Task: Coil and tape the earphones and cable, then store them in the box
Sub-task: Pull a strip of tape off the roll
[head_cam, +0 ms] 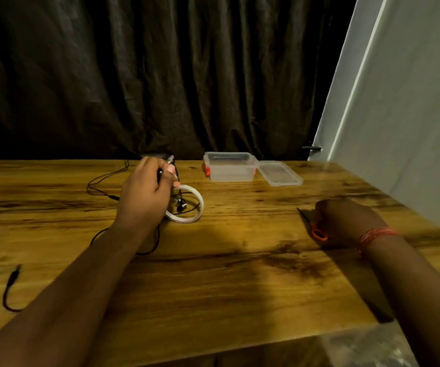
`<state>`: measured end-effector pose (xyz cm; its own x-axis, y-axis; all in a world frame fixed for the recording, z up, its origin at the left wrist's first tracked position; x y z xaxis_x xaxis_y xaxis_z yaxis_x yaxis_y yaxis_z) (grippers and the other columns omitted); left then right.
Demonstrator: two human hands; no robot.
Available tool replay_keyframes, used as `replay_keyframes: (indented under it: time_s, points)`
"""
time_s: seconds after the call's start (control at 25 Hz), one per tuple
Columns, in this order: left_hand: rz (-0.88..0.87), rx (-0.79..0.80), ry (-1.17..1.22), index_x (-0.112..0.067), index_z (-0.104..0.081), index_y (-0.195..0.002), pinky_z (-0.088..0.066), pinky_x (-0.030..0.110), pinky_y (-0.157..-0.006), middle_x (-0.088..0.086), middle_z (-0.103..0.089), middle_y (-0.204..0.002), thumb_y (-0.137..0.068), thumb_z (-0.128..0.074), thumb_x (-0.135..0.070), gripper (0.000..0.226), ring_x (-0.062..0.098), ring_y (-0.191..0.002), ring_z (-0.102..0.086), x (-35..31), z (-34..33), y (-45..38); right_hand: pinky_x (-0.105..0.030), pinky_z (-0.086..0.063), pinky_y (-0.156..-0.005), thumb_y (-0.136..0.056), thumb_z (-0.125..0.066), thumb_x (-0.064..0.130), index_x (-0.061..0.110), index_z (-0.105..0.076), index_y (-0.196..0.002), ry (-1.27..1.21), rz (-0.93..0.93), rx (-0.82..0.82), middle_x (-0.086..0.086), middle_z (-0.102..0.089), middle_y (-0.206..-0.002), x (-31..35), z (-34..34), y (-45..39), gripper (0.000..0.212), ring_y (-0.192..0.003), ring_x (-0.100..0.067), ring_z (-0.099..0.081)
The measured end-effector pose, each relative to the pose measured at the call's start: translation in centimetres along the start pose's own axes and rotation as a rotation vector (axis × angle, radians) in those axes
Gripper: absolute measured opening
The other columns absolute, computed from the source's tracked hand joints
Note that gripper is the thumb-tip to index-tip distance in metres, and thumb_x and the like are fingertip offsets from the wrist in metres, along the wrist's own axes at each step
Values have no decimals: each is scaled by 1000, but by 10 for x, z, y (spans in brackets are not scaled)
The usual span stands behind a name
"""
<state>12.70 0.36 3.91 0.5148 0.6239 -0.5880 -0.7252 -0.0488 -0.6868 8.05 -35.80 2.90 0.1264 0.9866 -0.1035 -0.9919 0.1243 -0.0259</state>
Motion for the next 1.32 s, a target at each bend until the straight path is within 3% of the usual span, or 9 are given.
replay_keyframes:
  time_s: [0.2, 0.36, 0.6, 0.92, 1.08, 1.2, 1.32]
  points:
    - [16, -5, 19, -27, -52, -89, -54, 43, -76, -9, -60, -92, -101, -42, -37, 18, 3, -85, -66, -3, 2, 0, -27, -45, -68, -90, -54, 38, 29, -56, -88, 89, 50, -17, 0, -63, -94, 10, 4, 7, 10, -78, -15, -53]
    - [13, 9, 25, -24, -53, -92, -55, 40, -78, -7, -60, -96, -101, -42, -35, 18, -4, -83, -65, -4, 2, 0, -31, -53, -66, -88, -52, 48, 30, -48, -72, 36, -14, -51, 4, -60, -78, 5, -2, 5, 25, -71, -15, -59]
    - [8, 3, -5, -24, -53, -92, -55, 42, -77, -10, -59, -95, -100, -39, -40, 22, -1, -84, -65, -3, 2, 0, -31, -54, -72, -83, -58, 55, 35, -51, -82, 18, 0, 4, 4, -64, -90, 12, -2, 7, 21, -80, -15, -60]
    - [-5, 0, -6, -20, -54, -91, -55, 37, -76, -9, -58, -95, -101, -42, -35, 22, -6, -81, -65, -7, 4, 1, -34, -57, -73, -85, -62, 38, 40, -59, -83, -40, 40, 30, 8, -66, -87, 15, -6, 1, 4, -77, -12, -62]
    - [0, 6, 7, -20, -54, -91, -55, 32, -73, -8, -57, -98, -102, -42, -33, 21, -8, -81, -65, -8, 4, 1, -32, -57, -72, -88, -61, 21, 40, -58, -87, -64, 60, 31, 5, -65, -86, 18, -8, -1, 19, -76, -12, -62]
    - [-5, 5, 9, -20, -54, -92, -55, 30, -72, -9, -56, -98, -102, -43, -33, 20, -9, -81, -65, -9, 5, 1, -32, -55, -69, -85, -64, 33, 31, -60, -91, -45, 111, -24, 2, -67, -86, 25, -4, 0, 7, -75, -16, -63]
    - [-12, 4, 13, -20, -54, -92, -55, 32, -74, -9, -56, -98, -102, -43, -32, 20, -7, -81, -65, -9, 5, 1, -30, -53, -63, -83, -62, 46, 31, -60, -92, -13, 152, -116, 5, -63, -77, 39, 1, 3, 18, -69, -15, -60]
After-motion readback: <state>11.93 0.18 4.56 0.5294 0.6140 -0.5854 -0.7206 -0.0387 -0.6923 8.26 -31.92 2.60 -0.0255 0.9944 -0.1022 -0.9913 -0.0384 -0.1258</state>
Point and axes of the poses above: each hand's wrist, its own y-axis away from the middle knuckle, its own z-axis out of the back of the hand, x = y × z, the point moved 6 cm from there along -y, towards the middle knuckle
